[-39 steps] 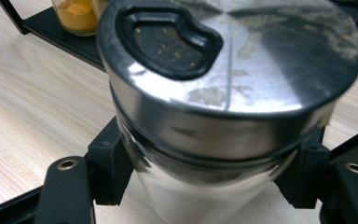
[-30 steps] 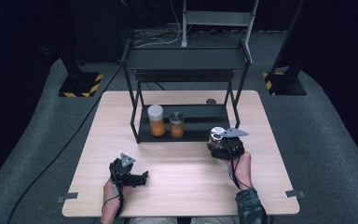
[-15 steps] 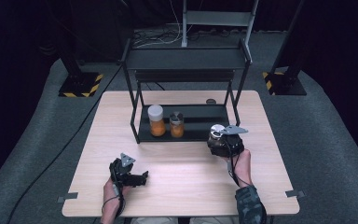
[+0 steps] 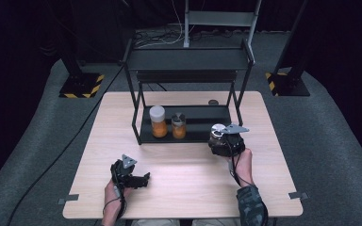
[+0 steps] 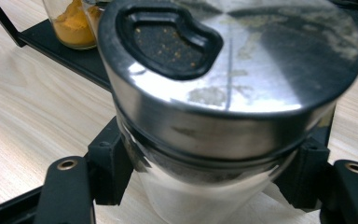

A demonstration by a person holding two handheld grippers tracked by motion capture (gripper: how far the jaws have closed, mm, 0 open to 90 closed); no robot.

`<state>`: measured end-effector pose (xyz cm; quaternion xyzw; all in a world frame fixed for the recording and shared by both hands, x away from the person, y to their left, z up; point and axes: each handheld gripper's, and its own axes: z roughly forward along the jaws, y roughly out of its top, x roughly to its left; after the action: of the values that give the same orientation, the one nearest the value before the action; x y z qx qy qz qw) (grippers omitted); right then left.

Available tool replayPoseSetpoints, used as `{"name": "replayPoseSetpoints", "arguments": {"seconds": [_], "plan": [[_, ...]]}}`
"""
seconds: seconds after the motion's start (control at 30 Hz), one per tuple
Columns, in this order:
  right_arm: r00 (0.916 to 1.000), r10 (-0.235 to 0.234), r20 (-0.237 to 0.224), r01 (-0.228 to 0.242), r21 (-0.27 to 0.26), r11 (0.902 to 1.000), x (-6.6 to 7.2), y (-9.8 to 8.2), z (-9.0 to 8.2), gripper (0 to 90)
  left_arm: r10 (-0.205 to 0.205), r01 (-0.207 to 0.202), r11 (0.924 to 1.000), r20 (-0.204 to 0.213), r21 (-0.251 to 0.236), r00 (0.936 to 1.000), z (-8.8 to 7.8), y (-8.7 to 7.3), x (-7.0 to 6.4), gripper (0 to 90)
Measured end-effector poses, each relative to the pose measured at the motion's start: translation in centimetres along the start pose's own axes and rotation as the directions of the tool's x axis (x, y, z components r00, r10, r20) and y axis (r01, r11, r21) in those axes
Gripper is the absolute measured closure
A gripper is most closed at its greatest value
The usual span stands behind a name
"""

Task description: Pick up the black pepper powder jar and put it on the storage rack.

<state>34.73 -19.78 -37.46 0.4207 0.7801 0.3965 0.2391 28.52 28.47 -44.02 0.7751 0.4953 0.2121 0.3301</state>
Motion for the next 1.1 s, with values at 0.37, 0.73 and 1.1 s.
{"name": "replayPoseSetpoints", "arguments": {"seconds": [0.37, 0.73, 1.1], "plan": [[1.0000, 0.003, -0.005, -0.003, -0.003, 1.0000, -0.07, 0.26, 0.21, 30.4, -0.002, 0.002, 1.0000, 0.000, -0.001, 1.0000, 0.01, -0.02, 0.00, 0.4], [1.0000, 0.000, -0.005, 0.000, -0.007, 1.0000, 0.00, 0.63, 0.29, 30.4, 0.000, 0.000, 1.0000, 0.000, 0.000, 1.0000, 0.00, 0.00, 0.00, 0.4], [1.0000, 0.002, -0.008, -0.002, -0.008, 1.0000, -0.11, 1.00, 0.57, 30.4, -0.002, 0.002, 1.0000, 0.000, -0.002, 1.0000, 0.02, -0.02, 0.00, 0.4]]}}
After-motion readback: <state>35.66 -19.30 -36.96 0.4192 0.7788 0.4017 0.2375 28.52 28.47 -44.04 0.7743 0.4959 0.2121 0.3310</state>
